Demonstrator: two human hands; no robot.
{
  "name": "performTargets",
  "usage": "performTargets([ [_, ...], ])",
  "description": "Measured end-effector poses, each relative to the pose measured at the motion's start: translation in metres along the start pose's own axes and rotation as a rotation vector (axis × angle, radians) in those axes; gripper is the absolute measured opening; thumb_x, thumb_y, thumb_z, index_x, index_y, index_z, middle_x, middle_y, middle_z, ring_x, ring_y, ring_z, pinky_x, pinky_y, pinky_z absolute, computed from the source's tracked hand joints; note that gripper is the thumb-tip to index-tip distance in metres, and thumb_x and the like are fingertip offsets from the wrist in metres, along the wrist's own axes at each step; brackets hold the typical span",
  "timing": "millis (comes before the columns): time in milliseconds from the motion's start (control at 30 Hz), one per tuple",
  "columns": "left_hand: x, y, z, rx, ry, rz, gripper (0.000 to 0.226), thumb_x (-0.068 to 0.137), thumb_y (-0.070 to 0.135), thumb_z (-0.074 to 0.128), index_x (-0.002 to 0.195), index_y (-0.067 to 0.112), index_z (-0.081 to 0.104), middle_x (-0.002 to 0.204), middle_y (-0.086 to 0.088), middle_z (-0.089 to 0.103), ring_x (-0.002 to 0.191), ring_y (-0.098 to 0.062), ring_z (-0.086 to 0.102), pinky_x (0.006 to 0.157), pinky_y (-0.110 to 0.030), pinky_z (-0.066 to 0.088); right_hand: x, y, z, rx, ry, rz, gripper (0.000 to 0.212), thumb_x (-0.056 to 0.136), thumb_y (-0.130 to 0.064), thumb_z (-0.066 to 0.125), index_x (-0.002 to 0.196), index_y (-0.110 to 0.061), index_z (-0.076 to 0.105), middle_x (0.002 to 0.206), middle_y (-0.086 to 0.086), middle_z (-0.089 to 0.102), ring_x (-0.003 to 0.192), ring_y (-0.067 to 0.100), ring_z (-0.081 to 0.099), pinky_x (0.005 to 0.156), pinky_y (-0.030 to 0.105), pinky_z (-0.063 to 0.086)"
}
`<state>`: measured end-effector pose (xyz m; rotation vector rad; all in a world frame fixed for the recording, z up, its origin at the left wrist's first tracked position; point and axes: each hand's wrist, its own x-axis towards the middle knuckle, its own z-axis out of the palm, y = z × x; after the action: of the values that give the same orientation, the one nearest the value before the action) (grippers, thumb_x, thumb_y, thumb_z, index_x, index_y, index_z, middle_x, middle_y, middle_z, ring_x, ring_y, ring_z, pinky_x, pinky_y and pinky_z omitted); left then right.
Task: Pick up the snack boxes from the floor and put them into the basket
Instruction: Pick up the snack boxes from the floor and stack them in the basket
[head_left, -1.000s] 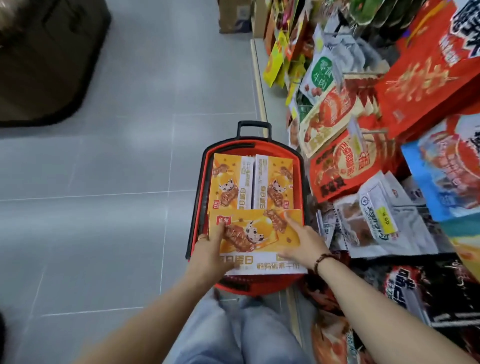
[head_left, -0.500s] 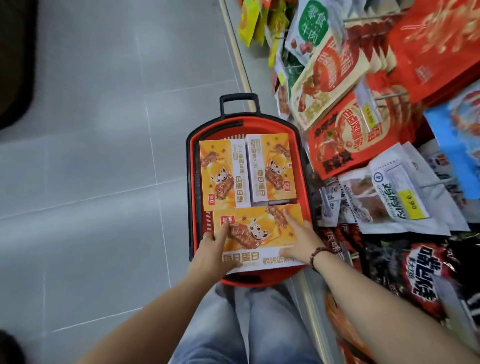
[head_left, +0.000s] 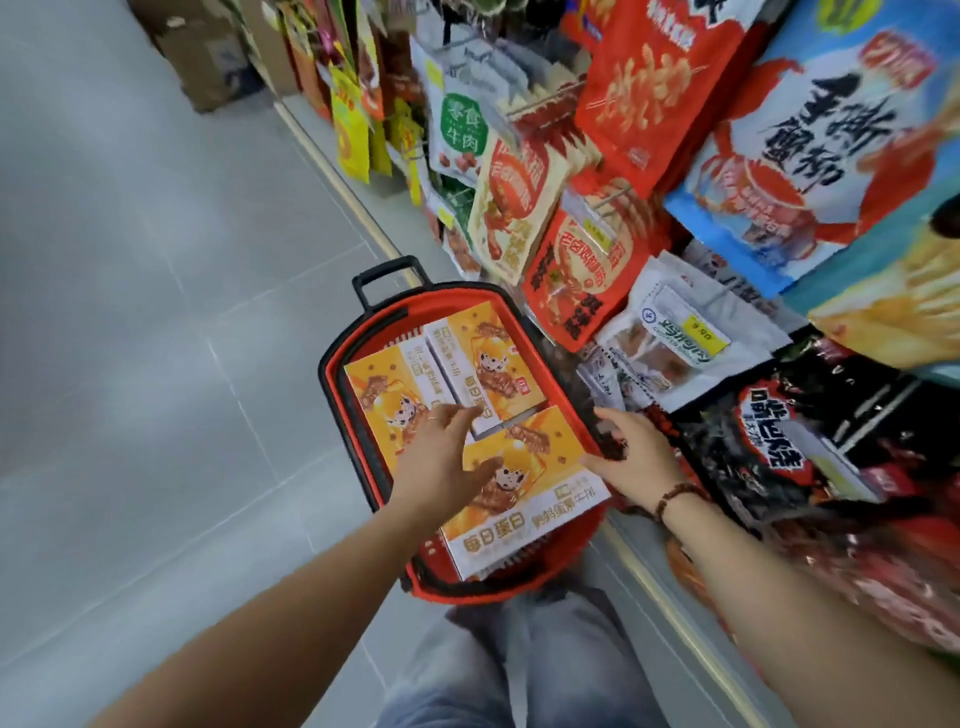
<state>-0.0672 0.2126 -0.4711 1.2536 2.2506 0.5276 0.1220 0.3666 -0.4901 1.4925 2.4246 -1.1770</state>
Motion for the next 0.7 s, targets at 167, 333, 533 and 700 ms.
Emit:
performTargets([
  [167,0.021,0.061,-0.001,-0.086,-0.023,0.364,0.064,0.080,0.046,0.067,0.135,0.026,0.042,0.137,0.001,0.042,0.126,-0.019,0.040,0.101,-0.039,0.041,-0.061,0.016,-0.027,0.296,0.310,0.055,0.042,0.074,-0.026,0.078,0.111,-0.026,0.059,0.115,-0.005,0.058,0.107,0.011,0.054,0.096,0.031,0.046],
  [333,0.021,0.125,0.028,-0.102,-0.060,0.690,0.061,0.075,0.041,0.069,0.128,0.017,0.052,0.131,-0.004,0.049,0.125,-0.019,0.040,0.103,-0.030,0.034,-0.142,0.057,-0.050,0.431,0.568,0.143,0.040,0.075,-0.028,0.078,0.109,-0.034,0.057,0.118,-0.007,0.058,0.110,0.008,0.055,0.090,0.012,0.043],
  [533,-0.036,0.216,0.094,-0.208,-0.279,1.048,0.059,0.069,0.037,0.066,0.122,0.013,0.058,0.119,0.005,0.049,0.114,-0.009,0.043,0.102,-0.010,0.028,-0.272,0.111,-0.049,0.520,0.914,0.270,0.044,0.068,-0.015,0.081,0.104,-0.028,0.060,0.105,-0.004,0.062,0.093,-0.011,0.055,0.079,0.000,0.038],
  [700,-0.134,0.275,0.159,-0.245,-0.464,1.258,0.056,0.070,0.040,0.064,0.120,0.015,0.058,0.122,0.003,0.050,0.118,-0.011,0.043,0.104,-0.011,0.026,-0.416,0.149,-0.010,0.621,1.111,0.514,0.046,0.074,-0.007,0.078,0.110,-0.026,0.057,0.111,-0.004,0.059,0.100,0.009,0.056,0.083,0.015,0.041],
])
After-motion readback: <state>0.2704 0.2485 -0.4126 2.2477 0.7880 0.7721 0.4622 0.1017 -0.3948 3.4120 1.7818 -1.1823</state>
